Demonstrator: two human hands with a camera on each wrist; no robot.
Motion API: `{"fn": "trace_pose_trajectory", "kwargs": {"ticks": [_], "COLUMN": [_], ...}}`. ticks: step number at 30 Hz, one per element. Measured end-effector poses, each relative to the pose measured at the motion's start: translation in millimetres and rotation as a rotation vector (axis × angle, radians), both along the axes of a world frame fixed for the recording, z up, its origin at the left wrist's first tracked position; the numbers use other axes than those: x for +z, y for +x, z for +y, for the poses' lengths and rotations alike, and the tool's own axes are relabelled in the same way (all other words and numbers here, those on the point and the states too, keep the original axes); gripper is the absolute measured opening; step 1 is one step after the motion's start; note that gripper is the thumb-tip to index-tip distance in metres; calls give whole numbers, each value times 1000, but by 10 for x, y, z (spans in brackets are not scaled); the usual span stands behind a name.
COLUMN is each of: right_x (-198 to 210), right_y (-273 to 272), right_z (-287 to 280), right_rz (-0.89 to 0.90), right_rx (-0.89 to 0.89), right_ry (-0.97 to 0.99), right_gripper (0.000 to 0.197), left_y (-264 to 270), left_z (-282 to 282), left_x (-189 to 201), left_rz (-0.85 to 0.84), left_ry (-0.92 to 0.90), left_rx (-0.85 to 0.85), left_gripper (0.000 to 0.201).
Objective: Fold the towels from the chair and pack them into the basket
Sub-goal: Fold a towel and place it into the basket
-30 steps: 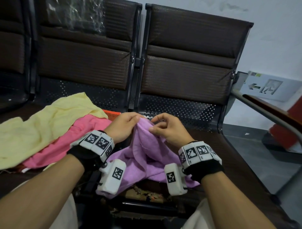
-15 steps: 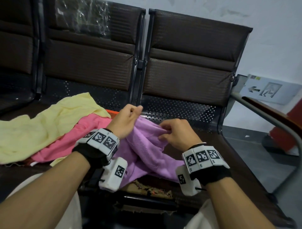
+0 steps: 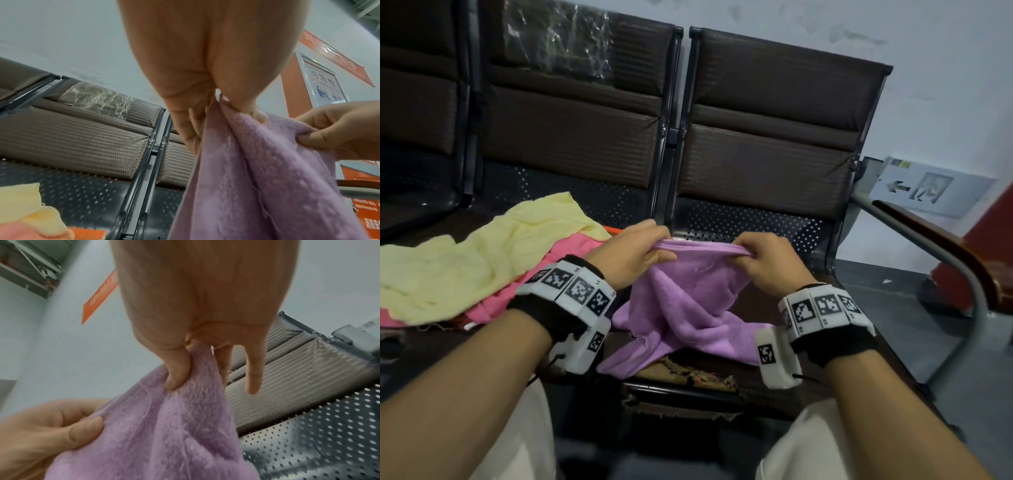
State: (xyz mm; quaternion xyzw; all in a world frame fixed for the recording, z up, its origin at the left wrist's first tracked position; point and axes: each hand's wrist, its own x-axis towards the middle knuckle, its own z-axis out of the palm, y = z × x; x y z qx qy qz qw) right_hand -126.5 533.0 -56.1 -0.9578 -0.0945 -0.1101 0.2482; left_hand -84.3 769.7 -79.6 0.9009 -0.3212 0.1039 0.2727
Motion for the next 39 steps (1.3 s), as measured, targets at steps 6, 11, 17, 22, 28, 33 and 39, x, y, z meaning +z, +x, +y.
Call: {"fn": "trace_pose_trajectory", "kwargs": {"ticks": [6, 11, 17, 22, 28, 33, 39], "right_x": [563, 1046, 1388, 1386, 623, -121, -711], "right_y": [158, 510, 841, 736, 145, -435, -1001], "right_z": [-42, -64, -138, -126, -66, -7, 8], "right_rz": [-166, -181, -304, -406, -277, -173, -16], "right_rx": [-88, -85, -168, -123, -71, -174, -253], "right_ry": [205, 349, 161, 362, 583, 706, 649], "right_gripper": [14, 11, 14, 12, 18, 19, 5], "left_y": [53, 328, 734, 735, 251, -318, -872], "left_z": [-62, -36, -207, -263, -314, -309, -176], "left_x": [445, 1019, 1500, 1597, 963, 173, -564], "left_rz": [-37, -65, -109, -130, 38, 205, 442], "left_ry": [-44, 64, 130, -111, -401, -522, -430], "left_rx": [80, 125, 165, 167, 184, 177, 108], "left_gripper": [33, 29, 22, 20, 19, 19, 17]}}
